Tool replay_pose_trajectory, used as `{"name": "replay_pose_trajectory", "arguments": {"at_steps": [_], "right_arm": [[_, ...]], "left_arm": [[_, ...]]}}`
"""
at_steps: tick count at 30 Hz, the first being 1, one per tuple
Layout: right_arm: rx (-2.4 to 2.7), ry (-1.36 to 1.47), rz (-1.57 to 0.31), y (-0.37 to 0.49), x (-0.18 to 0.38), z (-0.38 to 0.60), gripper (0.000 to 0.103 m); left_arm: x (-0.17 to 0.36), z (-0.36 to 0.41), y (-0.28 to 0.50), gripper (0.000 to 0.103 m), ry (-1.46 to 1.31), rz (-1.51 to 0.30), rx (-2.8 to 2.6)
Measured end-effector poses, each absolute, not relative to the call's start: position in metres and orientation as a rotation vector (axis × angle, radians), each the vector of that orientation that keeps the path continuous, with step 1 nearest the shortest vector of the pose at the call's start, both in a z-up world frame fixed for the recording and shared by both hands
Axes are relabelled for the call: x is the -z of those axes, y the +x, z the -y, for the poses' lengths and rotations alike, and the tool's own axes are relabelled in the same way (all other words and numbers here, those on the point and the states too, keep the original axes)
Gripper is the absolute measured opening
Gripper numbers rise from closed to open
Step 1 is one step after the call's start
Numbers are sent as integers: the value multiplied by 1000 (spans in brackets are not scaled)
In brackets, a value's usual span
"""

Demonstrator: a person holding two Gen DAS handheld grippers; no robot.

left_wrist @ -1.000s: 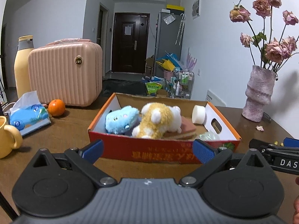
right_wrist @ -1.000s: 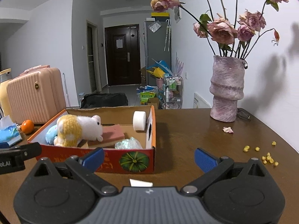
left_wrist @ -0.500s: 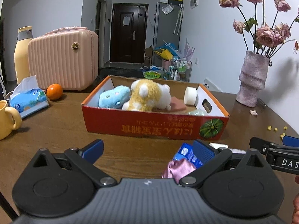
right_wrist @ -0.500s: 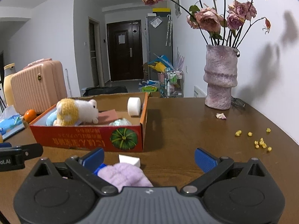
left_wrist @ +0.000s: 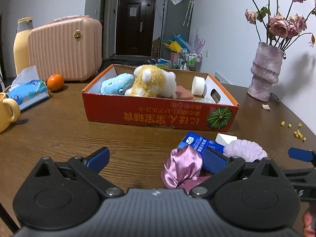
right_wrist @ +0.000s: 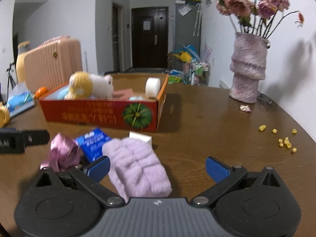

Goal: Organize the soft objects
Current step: 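Lower the right gripper onto the lavender fluffy towel and close it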

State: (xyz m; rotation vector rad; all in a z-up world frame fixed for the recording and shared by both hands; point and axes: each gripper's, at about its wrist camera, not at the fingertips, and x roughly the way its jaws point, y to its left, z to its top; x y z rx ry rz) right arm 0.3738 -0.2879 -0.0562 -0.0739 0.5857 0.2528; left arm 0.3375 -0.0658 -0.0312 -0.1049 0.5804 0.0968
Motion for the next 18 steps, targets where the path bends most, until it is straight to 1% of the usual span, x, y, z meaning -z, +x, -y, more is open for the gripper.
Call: {"name": "replay_pose_trajectory", "arguments": {"at_steps": [3, 5, 7, 8, 9, 10, 11, 13, 18], "right_arm": [[-276, -92, -611, 378, 64, 285, 103], [-286, -100, -625, 384, 70, 282, 101], [-299, -101, -659, 392, 77, 280, 92], [-313, -92, -678, 394, 80, 280, 90], [-330, -80, -693, 395, 82, 280, 85], [-340, -79, -696, 395, 84, 279, 78], [-346, -83, -693, 394, 84, 278, 74], [-353, -93, -683, 391, 84, 276, 52], [-353, -96, -664, 386, 83, 275, 37]], "left_arm": [[32, 65, 338, 103, -110, -590, -88], [33, 65, 338, 103, -114, -596, -78], [34, 65, 338, 103, -115, -604, -74], [35, 65, 338, 103, -115, -606, -71], [35, 65, 338, 103, -117, -608, -67], [35, 65, 338, 103, -120, -609, -63], [35, 64, 338, 103, -122, -610, -60], [35, 64, 337, 103, -123, -612, -58], [36, 65, 337, 103, -121, -616, -52]]}}
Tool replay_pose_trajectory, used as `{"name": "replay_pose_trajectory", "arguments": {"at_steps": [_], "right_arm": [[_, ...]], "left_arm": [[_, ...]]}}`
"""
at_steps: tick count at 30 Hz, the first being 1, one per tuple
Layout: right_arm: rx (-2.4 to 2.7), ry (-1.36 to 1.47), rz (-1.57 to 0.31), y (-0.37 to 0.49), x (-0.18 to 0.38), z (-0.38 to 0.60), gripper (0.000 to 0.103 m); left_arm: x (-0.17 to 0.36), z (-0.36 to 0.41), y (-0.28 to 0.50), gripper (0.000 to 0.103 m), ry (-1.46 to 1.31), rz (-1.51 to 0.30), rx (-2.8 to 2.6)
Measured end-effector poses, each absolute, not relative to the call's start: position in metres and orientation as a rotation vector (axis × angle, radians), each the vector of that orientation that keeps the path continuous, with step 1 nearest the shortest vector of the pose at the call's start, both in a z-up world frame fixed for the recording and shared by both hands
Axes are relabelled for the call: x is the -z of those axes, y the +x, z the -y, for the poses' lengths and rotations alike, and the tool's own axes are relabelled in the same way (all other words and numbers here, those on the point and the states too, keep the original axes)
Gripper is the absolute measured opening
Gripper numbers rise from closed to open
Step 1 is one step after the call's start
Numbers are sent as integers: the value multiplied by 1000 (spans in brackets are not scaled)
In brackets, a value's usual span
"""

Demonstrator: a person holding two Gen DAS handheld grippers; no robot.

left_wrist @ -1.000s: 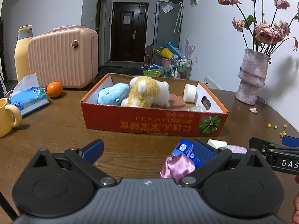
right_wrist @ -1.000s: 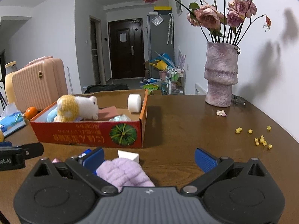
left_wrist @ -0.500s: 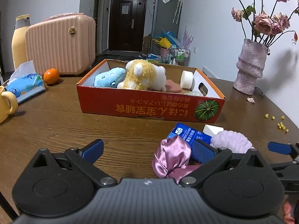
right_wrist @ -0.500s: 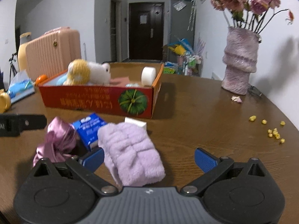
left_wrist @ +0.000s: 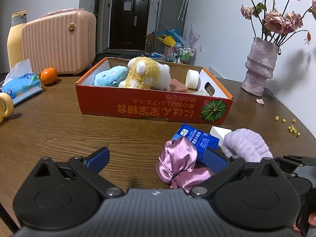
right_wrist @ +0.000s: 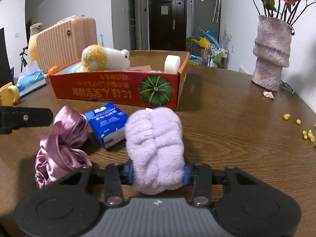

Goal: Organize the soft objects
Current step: 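Lower the right gripper onto the lavender fluffy towel and close it, then close the left gripper on the pink satin scrunchie while the right holds the towel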

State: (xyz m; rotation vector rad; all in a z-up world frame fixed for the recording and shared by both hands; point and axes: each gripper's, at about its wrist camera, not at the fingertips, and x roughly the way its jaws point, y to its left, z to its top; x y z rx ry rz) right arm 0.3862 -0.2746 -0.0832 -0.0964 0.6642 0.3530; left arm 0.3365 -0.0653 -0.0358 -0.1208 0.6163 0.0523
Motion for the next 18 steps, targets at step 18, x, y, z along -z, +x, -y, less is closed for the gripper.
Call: {"name": "replay_pose_trajectory", "arguments": {"at_steps": [18], "right_arm": [[-183, 52, -511, 365, 55, 321, 27]], "left_arm": [[37, 89, 336, 103, -80, -622, -16]]}}
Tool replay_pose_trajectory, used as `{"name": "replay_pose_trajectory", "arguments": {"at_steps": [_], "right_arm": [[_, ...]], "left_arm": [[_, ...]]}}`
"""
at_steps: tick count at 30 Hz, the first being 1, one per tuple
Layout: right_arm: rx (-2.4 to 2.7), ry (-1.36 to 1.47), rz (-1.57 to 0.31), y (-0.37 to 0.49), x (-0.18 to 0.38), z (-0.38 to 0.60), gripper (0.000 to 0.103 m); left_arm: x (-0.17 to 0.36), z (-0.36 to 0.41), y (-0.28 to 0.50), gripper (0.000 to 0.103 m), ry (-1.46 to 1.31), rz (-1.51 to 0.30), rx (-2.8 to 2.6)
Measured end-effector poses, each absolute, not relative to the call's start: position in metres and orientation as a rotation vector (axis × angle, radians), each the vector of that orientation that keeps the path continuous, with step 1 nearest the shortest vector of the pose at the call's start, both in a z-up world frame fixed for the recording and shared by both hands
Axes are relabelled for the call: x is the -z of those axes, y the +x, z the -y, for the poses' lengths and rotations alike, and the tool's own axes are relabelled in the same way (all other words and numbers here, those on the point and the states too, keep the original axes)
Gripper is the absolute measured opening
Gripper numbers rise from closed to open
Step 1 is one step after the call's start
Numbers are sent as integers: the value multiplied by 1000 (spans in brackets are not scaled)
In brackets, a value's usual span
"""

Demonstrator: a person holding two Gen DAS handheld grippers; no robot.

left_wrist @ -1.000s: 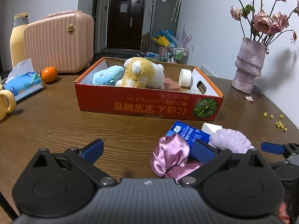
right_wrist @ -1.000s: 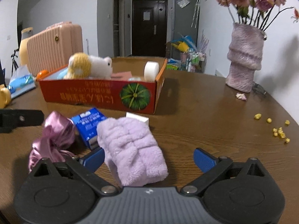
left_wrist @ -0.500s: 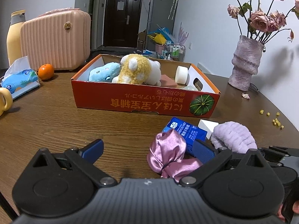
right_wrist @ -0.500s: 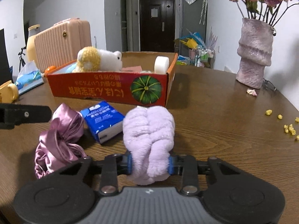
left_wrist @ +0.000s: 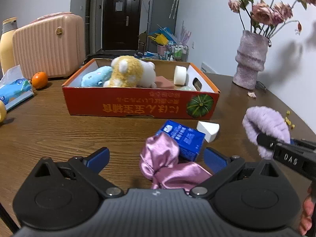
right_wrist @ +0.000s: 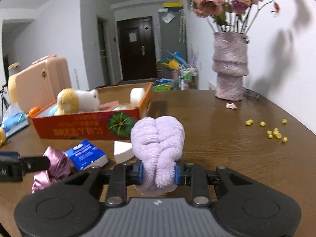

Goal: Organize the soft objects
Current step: 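Close the left gripper on the pink satin scrunchie while the right holds the towel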

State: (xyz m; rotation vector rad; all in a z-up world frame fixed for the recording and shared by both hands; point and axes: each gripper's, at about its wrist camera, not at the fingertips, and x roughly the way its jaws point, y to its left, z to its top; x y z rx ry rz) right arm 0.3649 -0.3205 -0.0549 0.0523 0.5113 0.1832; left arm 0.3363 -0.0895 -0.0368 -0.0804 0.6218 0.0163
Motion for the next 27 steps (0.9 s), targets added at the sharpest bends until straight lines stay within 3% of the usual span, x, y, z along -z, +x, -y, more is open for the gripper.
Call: {"name": "replay_pose_trajectory", "arguments": {"at_steps": [21, 24, 27], "right_arm": [[-201, 55, -508, 358, 56, 319, 27], [-202, 53, -511, 359, 57, 318, 27], [-203, 53, -512, 359, 57, 318, 27]], "left_arm": [[69, 121, 349, 103, 61, -691, -40], [71, 122, 349, 97, 65, -693, -33], [72, 120, 351, 85, 48, -707, -12]]}}
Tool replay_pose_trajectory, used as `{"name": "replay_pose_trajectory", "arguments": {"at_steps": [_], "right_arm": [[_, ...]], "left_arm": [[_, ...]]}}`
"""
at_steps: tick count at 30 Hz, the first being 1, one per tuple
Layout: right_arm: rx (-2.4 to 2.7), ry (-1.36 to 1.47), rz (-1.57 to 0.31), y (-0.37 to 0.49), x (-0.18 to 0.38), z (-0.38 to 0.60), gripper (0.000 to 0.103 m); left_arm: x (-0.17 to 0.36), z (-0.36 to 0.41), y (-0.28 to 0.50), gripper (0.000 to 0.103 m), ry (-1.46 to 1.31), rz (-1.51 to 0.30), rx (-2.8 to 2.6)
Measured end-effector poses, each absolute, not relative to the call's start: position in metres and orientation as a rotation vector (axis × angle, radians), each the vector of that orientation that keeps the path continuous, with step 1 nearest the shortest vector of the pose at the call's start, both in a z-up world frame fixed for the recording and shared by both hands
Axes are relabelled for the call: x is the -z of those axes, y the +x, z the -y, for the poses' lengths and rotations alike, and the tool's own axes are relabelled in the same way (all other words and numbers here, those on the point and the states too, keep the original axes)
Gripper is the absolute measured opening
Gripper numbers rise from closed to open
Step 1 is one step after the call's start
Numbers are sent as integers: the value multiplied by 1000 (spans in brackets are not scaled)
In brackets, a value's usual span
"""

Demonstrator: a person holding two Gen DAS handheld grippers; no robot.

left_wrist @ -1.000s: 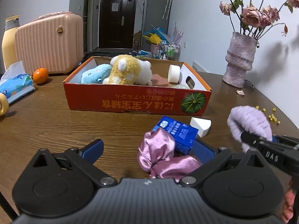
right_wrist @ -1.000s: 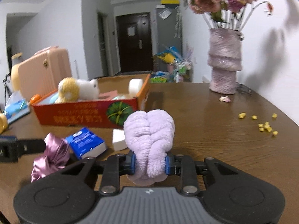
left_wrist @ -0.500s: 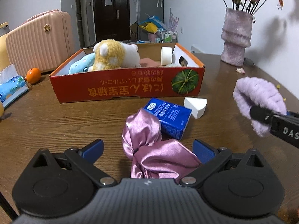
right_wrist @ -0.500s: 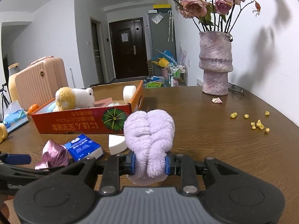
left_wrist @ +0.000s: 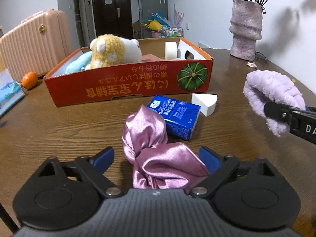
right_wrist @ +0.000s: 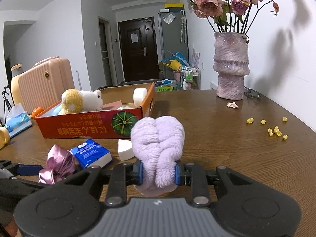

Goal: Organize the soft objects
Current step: 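Close the left gripper on the pink satin scrunchie while the right holds the towel, then carry the scrunchie and towel with both grippers over the box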

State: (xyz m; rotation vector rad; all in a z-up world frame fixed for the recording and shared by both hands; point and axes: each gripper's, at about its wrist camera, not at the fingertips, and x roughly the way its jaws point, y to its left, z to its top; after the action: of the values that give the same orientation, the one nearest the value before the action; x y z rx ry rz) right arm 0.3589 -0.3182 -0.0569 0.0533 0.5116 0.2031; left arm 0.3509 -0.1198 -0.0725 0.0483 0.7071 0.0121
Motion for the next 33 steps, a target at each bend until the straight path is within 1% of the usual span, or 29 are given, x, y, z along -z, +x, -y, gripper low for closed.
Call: {"name": "replay_pose_trajectory", "arguments": {"at_steps": [1, 3, 5, 10, 12, 25, 33], "right_arm": [[-203, 53, -512, 359, 57, 318, 27], [-203, 51, -515, 359, 58, 318, 27], [-202, 48, -518, 359, 59, 317, 27], [-207, 44, -515, 359, 59, 316, 27], [-206, 42, -515, 359, 59, 315, 27], [-213, 41, -477, 349, 58, 311, 28], [-230, 40, -448, 338, 55, 302, 28]], "left_arm": [[73, 119, 351, 80, 40, -711, -3], [73, 118, 352, 76, 30, -719, 12], [74, 118, 353, 70, 25, -721, 15], [75, 115, 353, 47, 12, -722, 15], [75, 114, 353, 43, 12, -722, 13], [68, 103, 345, 39, -4, -698, 21], [57, 96, 332, 39, 3, -636, 14]]}}
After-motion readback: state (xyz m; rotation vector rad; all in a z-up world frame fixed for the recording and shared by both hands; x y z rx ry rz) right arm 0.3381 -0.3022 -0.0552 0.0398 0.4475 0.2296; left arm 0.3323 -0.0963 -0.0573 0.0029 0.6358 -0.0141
